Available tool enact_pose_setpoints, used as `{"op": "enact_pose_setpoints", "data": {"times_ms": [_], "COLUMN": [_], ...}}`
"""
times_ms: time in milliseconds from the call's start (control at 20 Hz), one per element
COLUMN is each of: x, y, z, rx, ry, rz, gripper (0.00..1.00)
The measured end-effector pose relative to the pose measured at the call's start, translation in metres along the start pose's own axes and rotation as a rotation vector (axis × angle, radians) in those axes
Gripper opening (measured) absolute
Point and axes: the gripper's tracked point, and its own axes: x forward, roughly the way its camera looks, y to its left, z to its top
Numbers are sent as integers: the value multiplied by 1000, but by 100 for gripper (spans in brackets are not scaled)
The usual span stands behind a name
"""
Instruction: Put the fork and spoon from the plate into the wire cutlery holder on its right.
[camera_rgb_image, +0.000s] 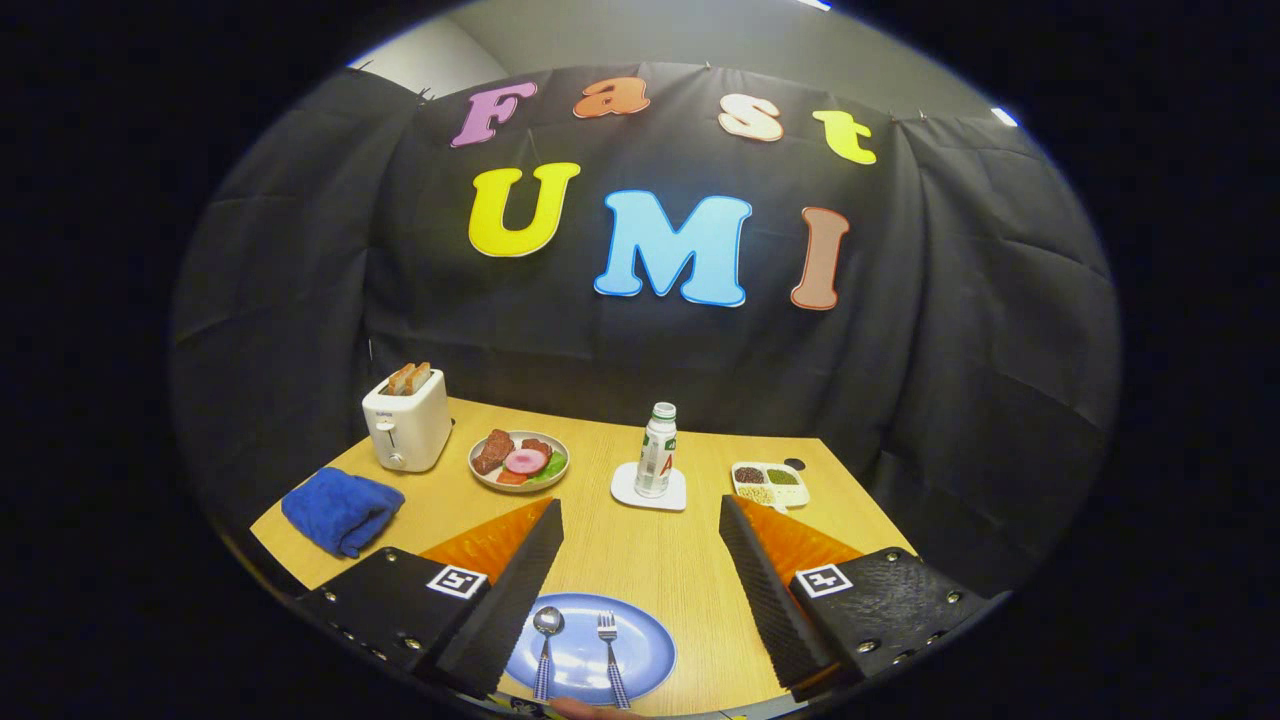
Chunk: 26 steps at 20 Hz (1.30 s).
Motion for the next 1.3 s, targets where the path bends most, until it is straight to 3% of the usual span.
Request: {"op": "enact_pose_setpoints", "data": {"times_ms": [300,800,1250,1300], "x": [4,10,7,5], "y": [6,2,9,11], "z": [-32,-145,-215,-225], "rx": [-7,5,-55,-66], "ry": [102,552,814,846], "rz": [27,39,85,93], "gripper": [97,95,95,84]}}
